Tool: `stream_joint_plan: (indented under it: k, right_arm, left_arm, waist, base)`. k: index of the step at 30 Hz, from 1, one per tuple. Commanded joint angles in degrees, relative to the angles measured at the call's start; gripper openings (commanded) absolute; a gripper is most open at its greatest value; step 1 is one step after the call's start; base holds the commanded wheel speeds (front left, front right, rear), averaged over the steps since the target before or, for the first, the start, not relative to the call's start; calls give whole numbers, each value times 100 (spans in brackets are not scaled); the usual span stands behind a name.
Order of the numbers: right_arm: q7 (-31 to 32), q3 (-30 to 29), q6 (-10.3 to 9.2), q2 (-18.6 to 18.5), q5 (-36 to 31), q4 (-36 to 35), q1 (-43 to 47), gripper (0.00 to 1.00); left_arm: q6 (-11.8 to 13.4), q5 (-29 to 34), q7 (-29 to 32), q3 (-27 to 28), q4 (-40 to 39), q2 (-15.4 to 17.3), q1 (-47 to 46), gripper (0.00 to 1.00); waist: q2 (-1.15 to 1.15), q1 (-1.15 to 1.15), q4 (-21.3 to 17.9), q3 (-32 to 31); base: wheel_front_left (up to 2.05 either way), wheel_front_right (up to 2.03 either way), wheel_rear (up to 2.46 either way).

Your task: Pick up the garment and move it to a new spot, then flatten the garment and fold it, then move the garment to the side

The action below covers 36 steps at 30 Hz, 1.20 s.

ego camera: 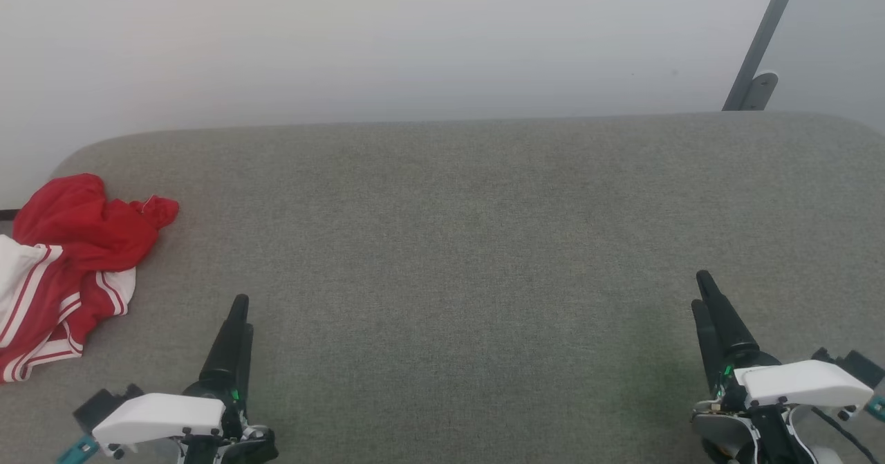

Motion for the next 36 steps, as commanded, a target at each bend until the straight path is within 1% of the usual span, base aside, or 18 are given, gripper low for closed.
stream_joint_plan:
  k: [1,3,4,6,8,9,16,18,23,29,36]
  right_arm:
    - [-43,33,11,-67,-71,-74,-159,100]
    - [-130,122,11,-144,-313,-27,-209,100]
    - [-130,122,11,-144,-313,-27,-209,100]
    - [-211,205,11,-226,-618,51,-263,100]
    - [-236,233,11,-246,-721,82,-280,100]
    - [-285,284,12,-303,-985,159,-324,100]
    - [-415,400,12,-419,-1893,402,-465,100]
    - [-434,395,12,-427,-2008,427,-476,100]
    - [-481,353,13,-453,-2569,532,-525,100]
    - [-505,284,13,-467,-3120,573,-517,100]
    - [-564,178,14,-443,-3601,518,-483,100]
  left_arm:
    - [26,115,-51,-21,-110,66,-126,100]
    - [90,346,-153,-69,-119,136,-131,100]
    - [90,346,-153,-69,-119,136,-131,100]
    - [168,679,-244,-134,-118,240,-138,100]
    - [190,789,-271,-159,-118,268,-141,100]
    - [253,1046,-323,-196,-109,341,-144,100]
    - [432,1996,-475,-340,-19,568,-152,100]
    - [442,2086,-496,-344,-10,577,-151,100]
    - [488,2646,-595,-366,27,683,-143,100]
    - [476,3295,-707,-395,111,794,-154,100]
    - [395,3880,-828,-294,141,821,-139,100]
  waist:
    - [0,0,0,-1]
    - [0,0,-2,-11]
    - [0,0,-2,-11]
    - [0,0,-5,-21]
    - [0,0,-7,-24]
    - [0,0,-12,-29]
    - [0,0,-31,-49]
    - [0,0,-34,-52]
    - [0,0,-47,-57]
    - [0,0,-58,-60]
    - [0,0,-73,-56]
  base:
    - [0,0,0]
    - [0,0,0]
    - [0,0,0]
    - [0,0,0]
    - [0,0,0]
    - [0,0,0]
    - [0,0,0]
    - [0,0,0]
    - [0,0,0]
    - [0,0,0]
    - [0,0,0]
